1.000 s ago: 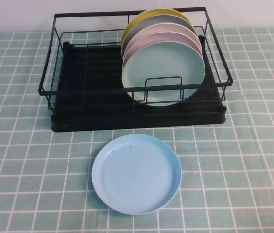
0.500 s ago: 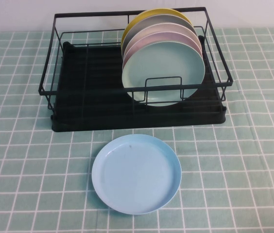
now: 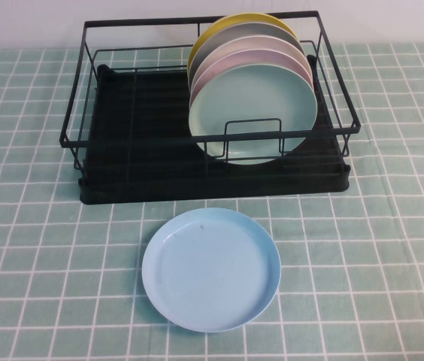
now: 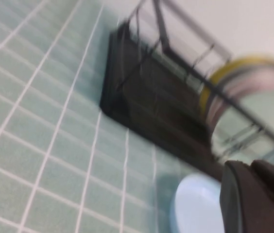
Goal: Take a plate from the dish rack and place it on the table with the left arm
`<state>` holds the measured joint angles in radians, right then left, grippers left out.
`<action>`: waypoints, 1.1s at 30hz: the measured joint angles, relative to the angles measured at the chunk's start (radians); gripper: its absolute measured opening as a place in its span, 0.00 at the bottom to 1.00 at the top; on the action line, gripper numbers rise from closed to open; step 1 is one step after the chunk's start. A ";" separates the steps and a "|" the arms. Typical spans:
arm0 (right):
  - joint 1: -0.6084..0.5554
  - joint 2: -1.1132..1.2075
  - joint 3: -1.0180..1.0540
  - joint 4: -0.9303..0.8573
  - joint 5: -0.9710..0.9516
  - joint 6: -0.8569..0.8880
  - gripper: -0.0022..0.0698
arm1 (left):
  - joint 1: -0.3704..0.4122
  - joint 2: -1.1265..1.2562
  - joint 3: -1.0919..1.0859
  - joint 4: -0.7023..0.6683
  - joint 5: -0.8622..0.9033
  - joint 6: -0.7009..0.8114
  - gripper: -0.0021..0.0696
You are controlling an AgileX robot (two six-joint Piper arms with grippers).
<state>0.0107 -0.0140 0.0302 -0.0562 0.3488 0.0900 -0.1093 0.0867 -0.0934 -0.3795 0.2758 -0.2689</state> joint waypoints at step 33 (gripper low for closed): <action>0.000 0.000 0.000 0.000 0.000 0.000 0.00 | 0.000 1.129 -1.037 -0.093 0.547 1.188 0.05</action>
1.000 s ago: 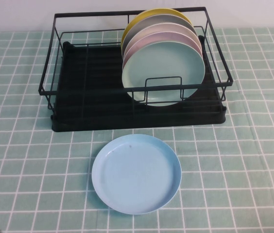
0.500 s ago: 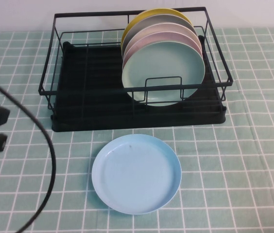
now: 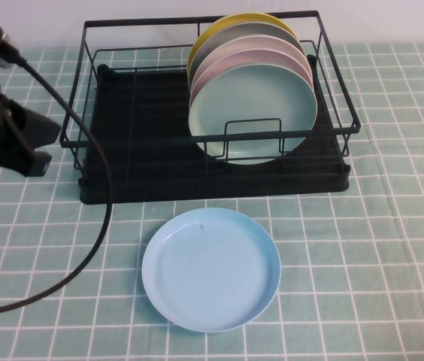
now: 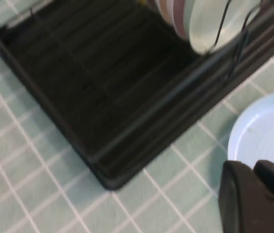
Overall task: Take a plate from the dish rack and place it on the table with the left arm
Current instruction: Grasp the plate from the shelf
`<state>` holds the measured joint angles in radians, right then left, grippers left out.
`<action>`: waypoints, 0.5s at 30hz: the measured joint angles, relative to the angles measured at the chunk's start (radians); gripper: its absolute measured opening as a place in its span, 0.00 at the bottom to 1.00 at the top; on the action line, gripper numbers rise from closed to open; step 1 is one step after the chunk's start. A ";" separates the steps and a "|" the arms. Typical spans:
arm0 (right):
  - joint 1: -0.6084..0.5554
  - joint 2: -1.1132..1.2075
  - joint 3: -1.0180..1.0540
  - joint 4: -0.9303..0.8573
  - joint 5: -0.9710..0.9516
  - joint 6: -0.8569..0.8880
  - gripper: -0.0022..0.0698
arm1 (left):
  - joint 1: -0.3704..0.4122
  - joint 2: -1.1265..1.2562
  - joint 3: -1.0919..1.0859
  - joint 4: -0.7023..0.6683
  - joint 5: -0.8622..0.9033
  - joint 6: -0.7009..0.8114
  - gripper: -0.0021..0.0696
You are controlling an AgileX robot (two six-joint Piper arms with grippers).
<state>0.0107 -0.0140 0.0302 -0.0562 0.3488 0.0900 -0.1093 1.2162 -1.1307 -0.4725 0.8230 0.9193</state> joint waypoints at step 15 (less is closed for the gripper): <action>0.000 0.000 0.000 0.000 0.000 0.000 0.00 | -0.252 0.186 -0.015 -0.143 -0.293 0.287 0.56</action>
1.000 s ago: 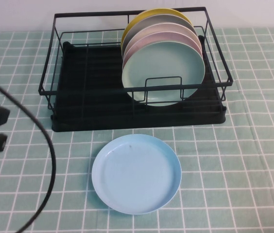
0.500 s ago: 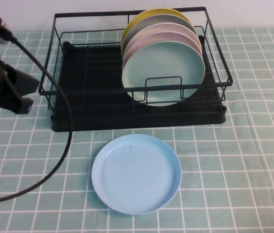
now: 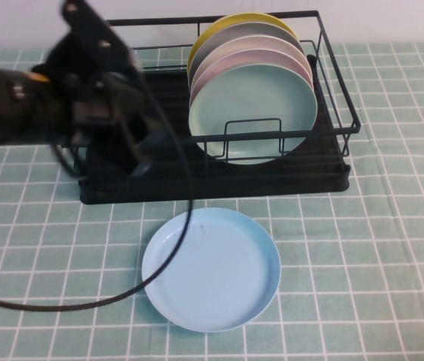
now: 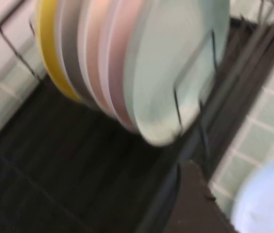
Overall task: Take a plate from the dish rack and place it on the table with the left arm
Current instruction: Grasp the plate from the shelf
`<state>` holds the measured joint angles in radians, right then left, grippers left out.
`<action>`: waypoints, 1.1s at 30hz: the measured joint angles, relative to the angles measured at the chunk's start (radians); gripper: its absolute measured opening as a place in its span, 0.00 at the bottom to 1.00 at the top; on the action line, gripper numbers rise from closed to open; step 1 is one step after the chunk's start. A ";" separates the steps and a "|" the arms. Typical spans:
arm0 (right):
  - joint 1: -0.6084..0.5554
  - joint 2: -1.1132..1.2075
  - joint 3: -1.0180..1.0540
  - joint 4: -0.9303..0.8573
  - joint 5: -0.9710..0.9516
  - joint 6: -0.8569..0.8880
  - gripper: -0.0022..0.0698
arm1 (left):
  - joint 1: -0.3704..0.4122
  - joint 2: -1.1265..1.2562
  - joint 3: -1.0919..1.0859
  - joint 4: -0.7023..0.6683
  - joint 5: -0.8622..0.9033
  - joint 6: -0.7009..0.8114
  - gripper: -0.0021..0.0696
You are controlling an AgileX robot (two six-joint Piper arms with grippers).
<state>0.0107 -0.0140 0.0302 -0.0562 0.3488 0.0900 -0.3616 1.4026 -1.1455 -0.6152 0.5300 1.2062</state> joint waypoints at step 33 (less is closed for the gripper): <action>0.000 0.000 0.000 0.000 0.000 0.000 0.00 | -0.066 0.544 -0.546 -0.147 0.030 0.112 0.52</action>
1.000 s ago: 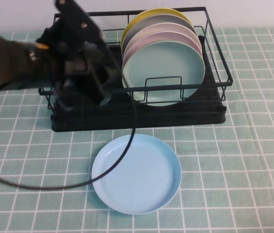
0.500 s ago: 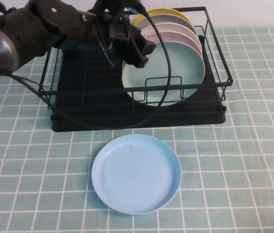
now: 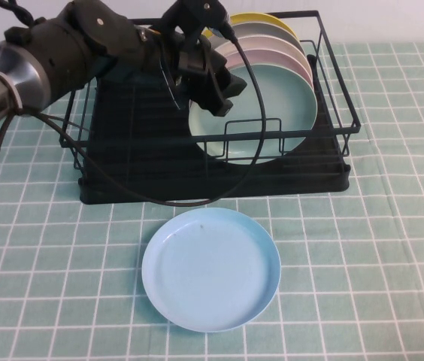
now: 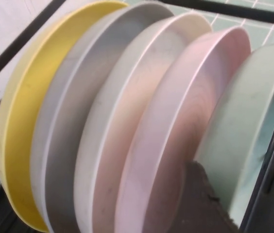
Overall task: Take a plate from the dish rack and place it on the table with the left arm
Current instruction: Grasp the plate from the shelf, then place the plate from the table
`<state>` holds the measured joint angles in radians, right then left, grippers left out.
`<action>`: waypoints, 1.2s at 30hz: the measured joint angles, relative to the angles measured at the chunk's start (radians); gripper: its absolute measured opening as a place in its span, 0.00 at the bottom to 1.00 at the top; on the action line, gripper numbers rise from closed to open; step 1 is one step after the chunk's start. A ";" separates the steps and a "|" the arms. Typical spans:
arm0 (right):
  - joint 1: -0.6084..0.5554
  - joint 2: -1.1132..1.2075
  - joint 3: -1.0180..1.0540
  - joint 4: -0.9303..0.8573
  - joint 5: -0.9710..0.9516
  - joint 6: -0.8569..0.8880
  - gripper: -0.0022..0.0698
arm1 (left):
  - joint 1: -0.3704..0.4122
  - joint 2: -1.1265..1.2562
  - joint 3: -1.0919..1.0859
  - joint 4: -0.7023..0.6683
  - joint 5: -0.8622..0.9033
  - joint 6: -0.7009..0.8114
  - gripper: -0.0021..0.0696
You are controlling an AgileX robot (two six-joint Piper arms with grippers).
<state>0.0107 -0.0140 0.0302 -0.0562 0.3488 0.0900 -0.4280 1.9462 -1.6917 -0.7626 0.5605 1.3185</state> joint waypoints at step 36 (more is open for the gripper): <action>0.000 0.000 0.000 0.000 0.000 0.000 0.00 | 0.000 -0.293 -0.068 0.256 0.278 -0.322 0.11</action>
<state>0.0107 -0.0140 0.0302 -0.0562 0.3488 0.0900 -0.4280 1.6529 -1.7593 -0.5070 0.8388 0.9964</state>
